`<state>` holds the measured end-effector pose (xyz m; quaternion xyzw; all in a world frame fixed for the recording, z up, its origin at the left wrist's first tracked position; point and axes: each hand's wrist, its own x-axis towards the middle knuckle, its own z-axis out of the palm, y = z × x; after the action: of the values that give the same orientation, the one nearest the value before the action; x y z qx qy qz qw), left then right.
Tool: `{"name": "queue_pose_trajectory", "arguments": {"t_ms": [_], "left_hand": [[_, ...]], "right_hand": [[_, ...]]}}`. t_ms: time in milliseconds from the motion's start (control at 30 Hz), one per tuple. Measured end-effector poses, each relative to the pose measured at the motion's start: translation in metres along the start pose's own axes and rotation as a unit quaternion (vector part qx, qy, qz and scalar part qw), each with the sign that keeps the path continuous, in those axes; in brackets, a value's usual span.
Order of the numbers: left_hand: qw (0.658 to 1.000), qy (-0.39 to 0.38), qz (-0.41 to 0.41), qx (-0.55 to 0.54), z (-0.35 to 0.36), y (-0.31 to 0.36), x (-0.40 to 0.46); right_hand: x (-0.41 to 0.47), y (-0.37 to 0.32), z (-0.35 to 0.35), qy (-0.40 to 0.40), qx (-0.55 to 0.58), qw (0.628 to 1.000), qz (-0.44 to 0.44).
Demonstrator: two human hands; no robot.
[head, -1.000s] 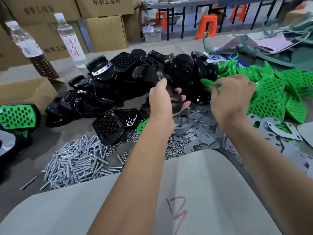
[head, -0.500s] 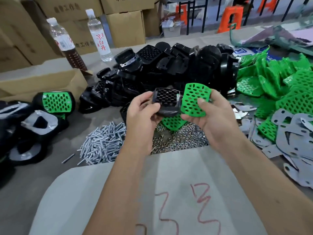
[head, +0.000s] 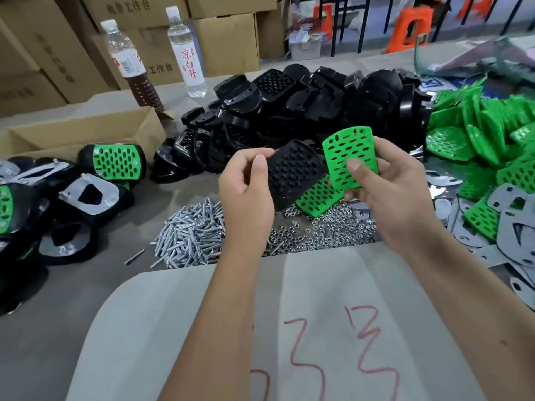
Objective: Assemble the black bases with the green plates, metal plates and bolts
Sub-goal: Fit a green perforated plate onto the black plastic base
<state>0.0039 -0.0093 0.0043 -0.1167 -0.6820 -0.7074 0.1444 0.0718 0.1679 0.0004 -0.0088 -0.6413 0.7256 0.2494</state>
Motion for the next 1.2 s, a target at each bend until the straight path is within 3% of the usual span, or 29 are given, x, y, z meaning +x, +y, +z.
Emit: {"name": "queue_pose_trajectory", "arguments": {"t_ms": [167, 333, 767, 1200], "left_hand": [[0.998, 0.013, 0.01, 0.06, 0.0, -0.002, -0.003], [0.996, -0.063, -0.063, -0.02, -0.002, 0.004, -0.002], [0.995, -0.093, -0.021, 0.04, 0.005, 0.008, -0.01], [0.996, -0.086, -0.032, 0.006, 0.008, 0.004, -0.011]], "right_hand": [[0.0, 0.0, 0.002, -0.001, -0.013, 1.0, -0.004], [-0.001, -0.002, 0.002, 0.02, -0.023, 1.0, 0.004], [-0.009, -0.005, 0.022, -0.09, -0.202, 0.974, -0.053], [-0.012, -0.007, 0.028, -0.021, -0.213, 0.977, -0.002]]}}
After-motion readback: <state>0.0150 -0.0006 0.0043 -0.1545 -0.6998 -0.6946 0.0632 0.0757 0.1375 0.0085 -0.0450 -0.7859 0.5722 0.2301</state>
